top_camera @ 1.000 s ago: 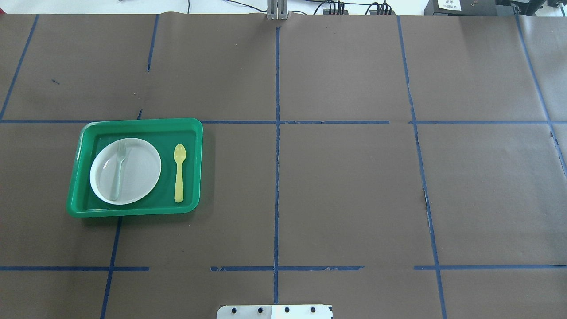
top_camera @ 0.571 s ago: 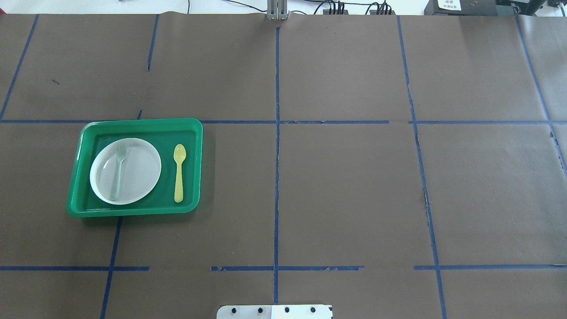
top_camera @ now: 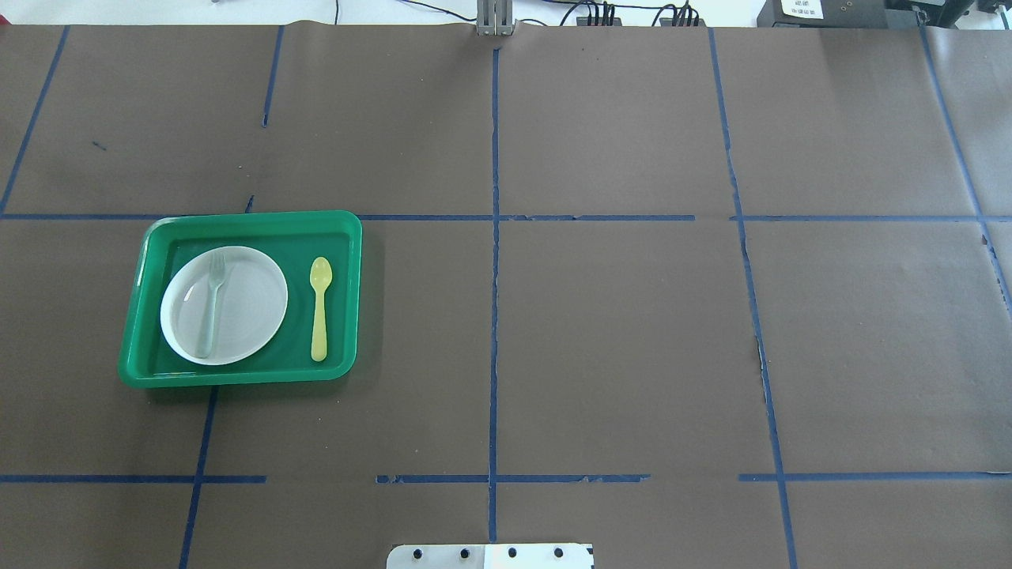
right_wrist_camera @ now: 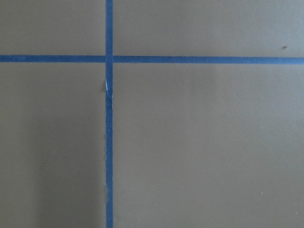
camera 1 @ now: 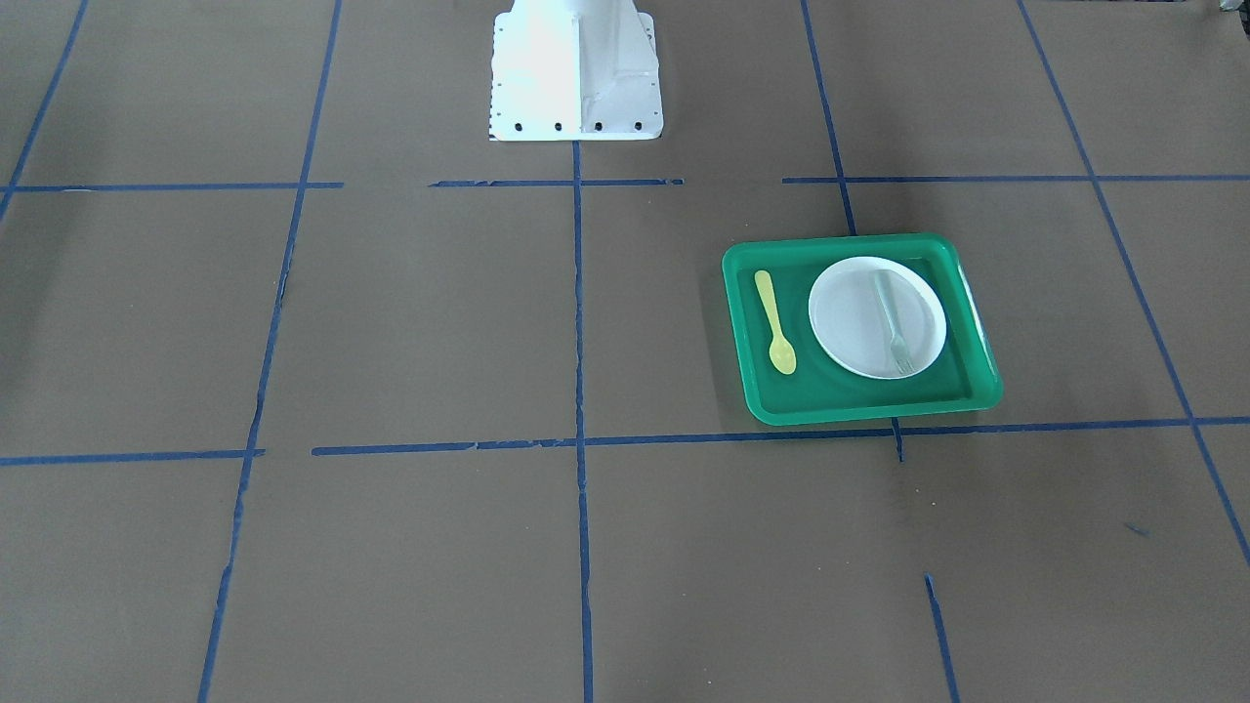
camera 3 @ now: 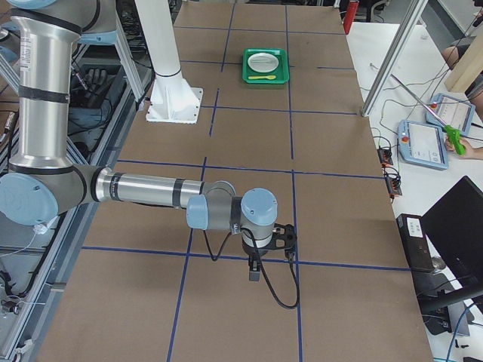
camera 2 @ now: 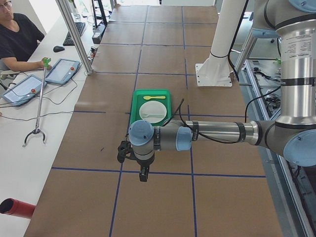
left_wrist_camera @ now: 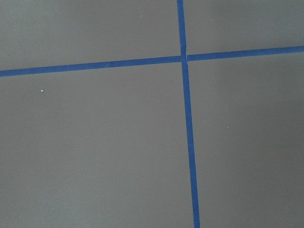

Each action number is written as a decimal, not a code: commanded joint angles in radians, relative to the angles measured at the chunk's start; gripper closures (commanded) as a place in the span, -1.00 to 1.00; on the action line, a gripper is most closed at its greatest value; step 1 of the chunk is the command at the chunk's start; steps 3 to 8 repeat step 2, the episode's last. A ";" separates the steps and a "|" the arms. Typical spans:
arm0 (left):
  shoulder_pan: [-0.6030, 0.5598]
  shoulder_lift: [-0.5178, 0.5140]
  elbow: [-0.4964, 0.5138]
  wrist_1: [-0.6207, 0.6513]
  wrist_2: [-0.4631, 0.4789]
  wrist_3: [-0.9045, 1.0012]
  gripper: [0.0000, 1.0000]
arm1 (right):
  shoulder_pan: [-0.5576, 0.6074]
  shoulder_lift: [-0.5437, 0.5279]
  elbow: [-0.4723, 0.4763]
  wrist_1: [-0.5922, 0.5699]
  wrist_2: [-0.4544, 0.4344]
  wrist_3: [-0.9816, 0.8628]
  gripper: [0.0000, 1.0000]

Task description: Place spoon

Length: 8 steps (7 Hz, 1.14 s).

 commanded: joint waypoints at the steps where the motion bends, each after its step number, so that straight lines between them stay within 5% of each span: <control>1: 0.000 0.000 0.000 -0.001 0.000 0.000 -1.00 | 0.000 0.000 0.000 0.000 0.000 -0.002 -1.00; 8: 0.000 -0.002 0.000 -0.001 0.000 0.000 -1.00 | 0.000 0.000 0.000 0.000 0.000 -0.002 -1.00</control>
